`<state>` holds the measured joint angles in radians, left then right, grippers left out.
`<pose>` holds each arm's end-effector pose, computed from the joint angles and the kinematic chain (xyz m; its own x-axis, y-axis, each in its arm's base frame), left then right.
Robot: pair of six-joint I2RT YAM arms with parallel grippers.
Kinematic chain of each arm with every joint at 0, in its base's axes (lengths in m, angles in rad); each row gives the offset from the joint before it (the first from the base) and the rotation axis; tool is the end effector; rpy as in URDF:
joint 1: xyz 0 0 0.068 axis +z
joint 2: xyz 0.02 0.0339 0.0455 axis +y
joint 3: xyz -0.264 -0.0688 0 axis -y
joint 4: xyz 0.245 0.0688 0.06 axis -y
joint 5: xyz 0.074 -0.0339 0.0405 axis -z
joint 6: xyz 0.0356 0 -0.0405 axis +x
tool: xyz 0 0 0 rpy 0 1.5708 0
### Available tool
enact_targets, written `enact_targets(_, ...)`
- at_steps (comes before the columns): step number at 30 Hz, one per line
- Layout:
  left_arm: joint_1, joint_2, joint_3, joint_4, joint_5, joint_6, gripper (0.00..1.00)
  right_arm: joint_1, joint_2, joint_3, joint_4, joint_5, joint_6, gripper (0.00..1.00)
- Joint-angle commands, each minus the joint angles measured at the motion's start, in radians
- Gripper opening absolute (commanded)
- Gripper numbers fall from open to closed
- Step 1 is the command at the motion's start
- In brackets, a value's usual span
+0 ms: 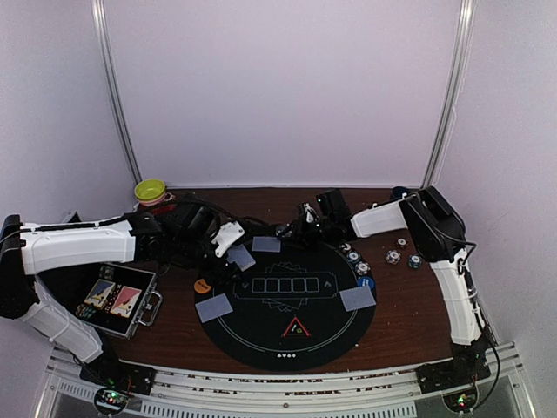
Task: Distribute texas hold em gaming equipment
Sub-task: Distribute the poker card in the dealer area.
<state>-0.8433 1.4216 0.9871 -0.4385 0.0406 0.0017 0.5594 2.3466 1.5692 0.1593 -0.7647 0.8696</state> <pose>0.1975 -0.2240 0.2419 -0.5083 0.5734 -0.6426 0.7644 0.6440 -0.0300 0.4131 0.2877 0.1151 -0.9748 0.0401 -0.2192 -0.1803 0.4364 0.8815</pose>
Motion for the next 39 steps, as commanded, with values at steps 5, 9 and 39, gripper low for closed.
enact_targets(5, 0.006, 0.001, 0.005, 0.038, -0.002, 0.006, 0.64, 0.041, -0.051, 0.071, -0.199, 0.054, -0.22, 0.41)
enact_targets(9, 0.007, -0.004, 0.005, 0.037, -0.004, 0.006, 0.64, 0.053, -0.052, 0.066, -0.238, 0.09, -0.247, 0.42)
enact_targets(39, 0.006, -0.023, 0.004, 0.038, 0.0, 0.006, 0.64, 0.199, 0.109, 0.397, -0.495, 0.2, -0.548, 0.61)
